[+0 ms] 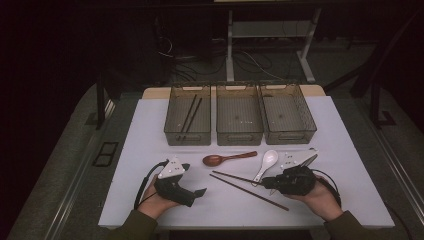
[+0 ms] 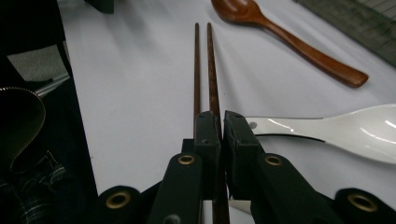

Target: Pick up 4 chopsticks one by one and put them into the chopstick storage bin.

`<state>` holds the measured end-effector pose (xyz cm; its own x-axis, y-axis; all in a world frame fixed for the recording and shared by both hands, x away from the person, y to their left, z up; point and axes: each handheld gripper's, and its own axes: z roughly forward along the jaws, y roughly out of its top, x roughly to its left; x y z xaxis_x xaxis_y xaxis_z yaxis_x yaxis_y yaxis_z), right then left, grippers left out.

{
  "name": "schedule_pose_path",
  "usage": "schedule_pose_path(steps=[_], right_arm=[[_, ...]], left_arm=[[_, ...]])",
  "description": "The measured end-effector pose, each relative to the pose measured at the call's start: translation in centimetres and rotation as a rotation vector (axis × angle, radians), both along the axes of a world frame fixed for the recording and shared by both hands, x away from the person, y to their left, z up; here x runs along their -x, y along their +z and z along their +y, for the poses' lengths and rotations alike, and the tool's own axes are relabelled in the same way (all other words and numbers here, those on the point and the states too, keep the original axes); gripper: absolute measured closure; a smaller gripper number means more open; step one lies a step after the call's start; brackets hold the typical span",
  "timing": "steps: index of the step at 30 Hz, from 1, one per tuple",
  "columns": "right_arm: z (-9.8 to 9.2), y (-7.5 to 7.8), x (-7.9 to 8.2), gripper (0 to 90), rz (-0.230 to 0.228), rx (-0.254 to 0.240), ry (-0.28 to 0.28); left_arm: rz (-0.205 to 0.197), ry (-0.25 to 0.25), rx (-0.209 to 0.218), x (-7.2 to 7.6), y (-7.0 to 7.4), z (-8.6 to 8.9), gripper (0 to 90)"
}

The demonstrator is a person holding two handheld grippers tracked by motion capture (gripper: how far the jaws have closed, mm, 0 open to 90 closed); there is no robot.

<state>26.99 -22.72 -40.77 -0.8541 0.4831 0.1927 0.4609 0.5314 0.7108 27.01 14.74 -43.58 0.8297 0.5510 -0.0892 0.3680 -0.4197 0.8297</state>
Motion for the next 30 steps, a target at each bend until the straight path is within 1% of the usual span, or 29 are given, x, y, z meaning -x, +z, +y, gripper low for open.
schedule_pose_path(steps=[2, 6, 10, 16, 22, 24, 25, 27, 30], right_arm=[[-0.2, 0.2, 0.0, 84.3, -0.005, -0.011, -0.003], [-0.6, 0.8, 0.0, 84.2, -0.027, -0.051, -0.016], [-0.9, 1.4, -0.1, 84.3, -0.039, -0.081, -0.017], [-1.4, 2.3, -0.3, 84.3, -0.060, -0.113, -0.033], [-1.8, 3.2, -1.0, 84.2, -0.076, -0.139, -0.046], [-2.0, 3.6, -1.3, 84.2, -0.080, -0.150, -0.051], [-2.1, 3.7, -1.5, 84.2, -0.088, -0.154, -0.052], [-2.2, 4.1, -1.8, 84.2, -0.088, -0.163, -0.064], [-2.2, 4.6, -2.3, 84.2, -0.104, -0.171, -0.073]], left_arm=[[0.000, 0.002, 0.001, 0.0, 0.0, 0.0, 0.0], [-0.002, 0.003, 0.001, 0.0, 0.0, 0.0, 0.0], [-0.003, 0.004, 0.001, 0.0, 0.0, 0.1, 0.0], [0.000, 0.009, 0.004, 0.0, 0.0, 0.1, 0.0], [-0.001, 0.010, 0.003, -0.1, 0.0, 0.2, 0.0], [0.000, 0.014, 0.010, -0.1, 0.0, 0.1, 0.0], [0.000, 0.013, 0.009, -0.1, 0.0, 0.2, 0.0], [0.000, 0.012, 0.006, -0.1, -0.1, 0.2, 0.0], [-0.008, 0.012, -0.009, -0.1, -0.1, 0.3, 0.0]])
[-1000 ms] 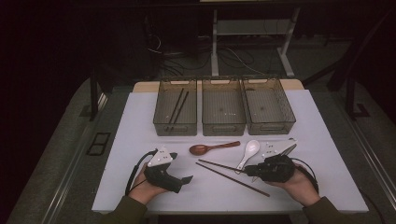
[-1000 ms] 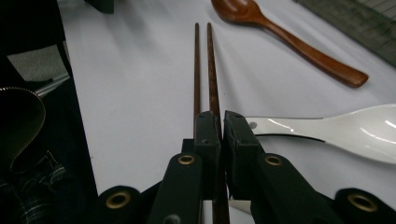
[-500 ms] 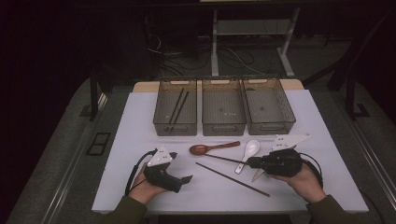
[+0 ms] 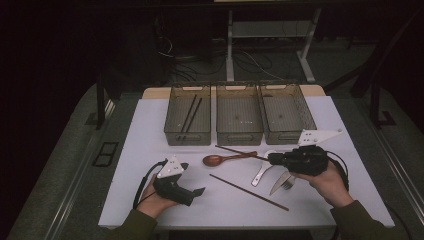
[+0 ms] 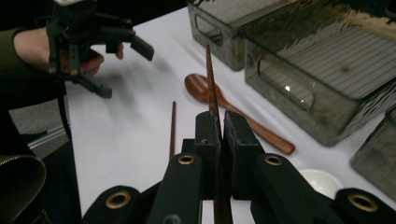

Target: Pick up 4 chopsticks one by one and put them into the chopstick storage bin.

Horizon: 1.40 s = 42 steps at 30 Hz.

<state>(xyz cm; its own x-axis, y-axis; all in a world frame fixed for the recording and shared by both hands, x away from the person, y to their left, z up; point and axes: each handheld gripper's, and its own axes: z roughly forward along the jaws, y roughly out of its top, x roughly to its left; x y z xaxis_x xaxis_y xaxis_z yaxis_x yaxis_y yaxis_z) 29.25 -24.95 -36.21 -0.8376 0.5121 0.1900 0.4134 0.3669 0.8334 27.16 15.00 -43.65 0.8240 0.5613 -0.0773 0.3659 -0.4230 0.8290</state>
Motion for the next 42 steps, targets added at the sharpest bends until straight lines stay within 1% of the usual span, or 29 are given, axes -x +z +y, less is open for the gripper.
schedule_pose_path(steps=[6, 10, 14, 17, 20, 21, 24, 30, 32, 38, 40, 42], right_arm=[[0.5, 0.6, -1.1, 84.1, -0.021, 0.000, -0.018], [0.9, 1.1, -1.8, 84.1, -0.032, -0.009, -0.031], [1.4, 1.7, -2.7, 84.2, -0.055, -0.014, -0.037], [1.9, 2.4, -3.5, 84.2, -0.074, -0.023, -0.049], [2.5, 3.1, -4.5, 84.2, -0.087, -0.025, -0.062], [2.7, 3.2, -4.8, 84.1, -0.089, -0.029, -0.067], [3.4, 3.5, -5.8, 84.1, -0.101, -0.017, -0.079], [5.1, 3.7, -7.8, 84.1, -0.099, -0.003, -0.097], [5.8, 3.7, -8.4, 84.1, -0.096, -0.006, -0.104], [8.1, 3.4, -10.4, 84.1, -0.087, 0.013, -0.127], [8.8, 3.2, -11.1, 84.1, -0.084, 0.015, -0.140], [9.4, 3.1, -11.8, 84.1, -0.078, 0.017, -0.150]], left_arm=[[-0.011, -0.004, -0.015, 0.0, 0.1, 0.0, 0.0], [-0.011, 0.005, -0.007, 0.0, 0.1, 0.1, 0.0], [-0.008, 0.005, -0.005, 0.0, 0.0, 0.1, 0.0], [-0.014, -0.002, -0.016, -0.1, 0.0, 0.1, 0.0], [-0.012, 0.005, -0.007, -0.1, 0.0, 0.1, 0.0], [-0.014, 0.001, -0.013, -0.1, 0.0, 0.2, 0.0], [-0.024, -0.004, -0.028, -0.2, 0.0, 0.2, 0.0], [-0.022, -0.011, -0.020, -0.2, 0.0, 0.4, 0.0], [-0.021, -0.014, -0.022, -0.2, 0.0, 0.3, 0.0], [-0.016, -0.015, -0.018, -0.2, 0.0, 0.3, 0.0], [-0.014, -0.013, -0.010, -0.2, -0.1, 0.2, 0.0], [-0.015, -0.021, -0.018, -0.2, 0.0, 0.2, 0.0]])
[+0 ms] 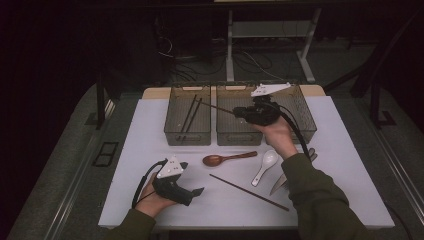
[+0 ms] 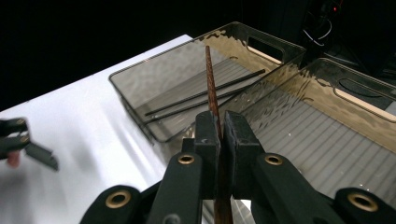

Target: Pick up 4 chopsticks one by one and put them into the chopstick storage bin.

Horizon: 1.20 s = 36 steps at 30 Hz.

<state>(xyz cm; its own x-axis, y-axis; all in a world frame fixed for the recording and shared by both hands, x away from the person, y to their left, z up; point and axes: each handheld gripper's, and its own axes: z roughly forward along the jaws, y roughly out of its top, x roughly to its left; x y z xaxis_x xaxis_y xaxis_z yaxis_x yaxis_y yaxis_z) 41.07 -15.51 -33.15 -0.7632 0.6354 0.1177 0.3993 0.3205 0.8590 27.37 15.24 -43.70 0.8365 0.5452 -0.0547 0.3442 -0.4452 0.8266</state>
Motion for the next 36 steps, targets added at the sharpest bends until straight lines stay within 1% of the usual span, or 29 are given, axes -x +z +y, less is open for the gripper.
schedule_pose_path(steps=[5, 10, 13, 15, 19, 22, 24, 28, 29, 36], right_arm=[[1.7, -0.5, -1.5, 84.1, 0.008, 0.005, -0.017], [3.3, -1.2, -2.7, 84.1, 0.021, 0.027, -0.030], [4.0, -1.6, -3.3, 84.1, 0.030, 0.039, -0.044], [4.5, -1.9, -3.8, 84.1, 0.037, 0.043, -0.054], [5.6, -2.5, -4.7, 84.0, 0.055, 0.065, -0.074], [6.5, -3.0, -5.4, 84.0, 0.071, 0.089, -0.086], [7.2, -3.4, -5.8, 84.0, 0.081, 0.095, -0.089], [8.4, -4.0, -6.4, 84.0, 0.091, 0.125, -0.098], [8.7, -4.2, -6.5, 84.0, 0.098, 0.127, -0.100], [10.8, -4.6, -6.9, 84.0, 0.102, 0.158, -0.095]], left_arm=[[-0.001, -0.005, -0.006, 0.1, 0.0, -0.1, 0.0], [-0.007, -0.009, -0.002, 0.1, 0.0, -0.1, 0.0], [-0.001, -0.013, -0.005, 0.1, 0.0, -0.2, 0.0], [-0.001, -0.009, 0.009, 0.2, -0.1, -0.2, 0.0], [-0.005, -0.019, -0.003, 0.2, 0.0, -0.2, 0.0], [-0.002, -0.016, 0.012, 0.2, 0.0, -0.2, 0.0], [-0.004, -0.021, 0.007, 0.2, 0.1, -0.1, 0.0], [-0.004, -0.018, 0.012, 0.3, 0.2, -0.1, 0.0], [-0.005, -0.019, 0.011, 0.3, 0.2, -0.1, 0.0], [-0.008, -0.028, 0.010, 0.3, 0.2, -0.1, 0.0]])
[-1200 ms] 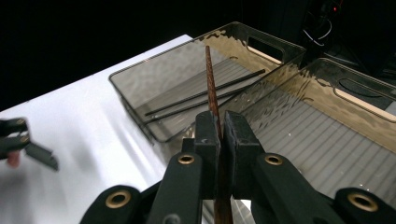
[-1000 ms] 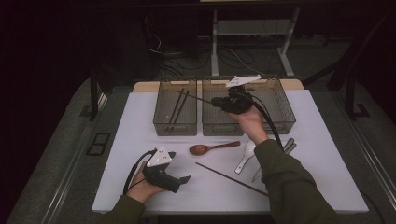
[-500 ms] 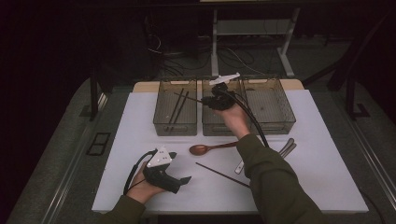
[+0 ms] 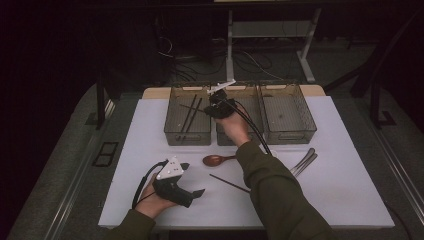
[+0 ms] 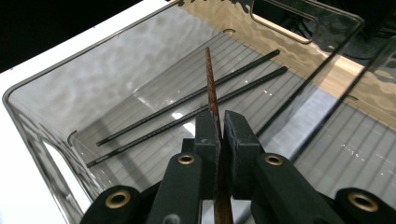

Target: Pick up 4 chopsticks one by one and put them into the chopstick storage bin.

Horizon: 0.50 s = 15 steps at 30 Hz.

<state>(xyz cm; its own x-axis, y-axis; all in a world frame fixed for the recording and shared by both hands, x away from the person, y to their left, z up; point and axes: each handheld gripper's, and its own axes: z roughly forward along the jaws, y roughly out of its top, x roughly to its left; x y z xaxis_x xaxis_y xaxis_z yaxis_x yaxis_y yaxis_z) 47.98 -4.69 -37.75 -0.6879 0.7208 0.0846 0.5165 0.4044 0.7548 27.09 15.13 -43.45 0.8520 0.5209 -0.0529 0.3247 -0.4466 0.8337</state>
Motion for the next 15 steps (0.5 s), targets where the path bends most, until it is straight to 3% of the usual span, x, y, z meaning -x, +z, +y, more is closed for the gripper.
schedule_pose_path(steps=[15], right_arm=[[1.8, -0.7, -0.4, 81.4, 0.006, 0.021, -0.006]], left_arm=[[0.005, -0.003, 0.005, 0.0, 0.0, 0.0, 0.0]])
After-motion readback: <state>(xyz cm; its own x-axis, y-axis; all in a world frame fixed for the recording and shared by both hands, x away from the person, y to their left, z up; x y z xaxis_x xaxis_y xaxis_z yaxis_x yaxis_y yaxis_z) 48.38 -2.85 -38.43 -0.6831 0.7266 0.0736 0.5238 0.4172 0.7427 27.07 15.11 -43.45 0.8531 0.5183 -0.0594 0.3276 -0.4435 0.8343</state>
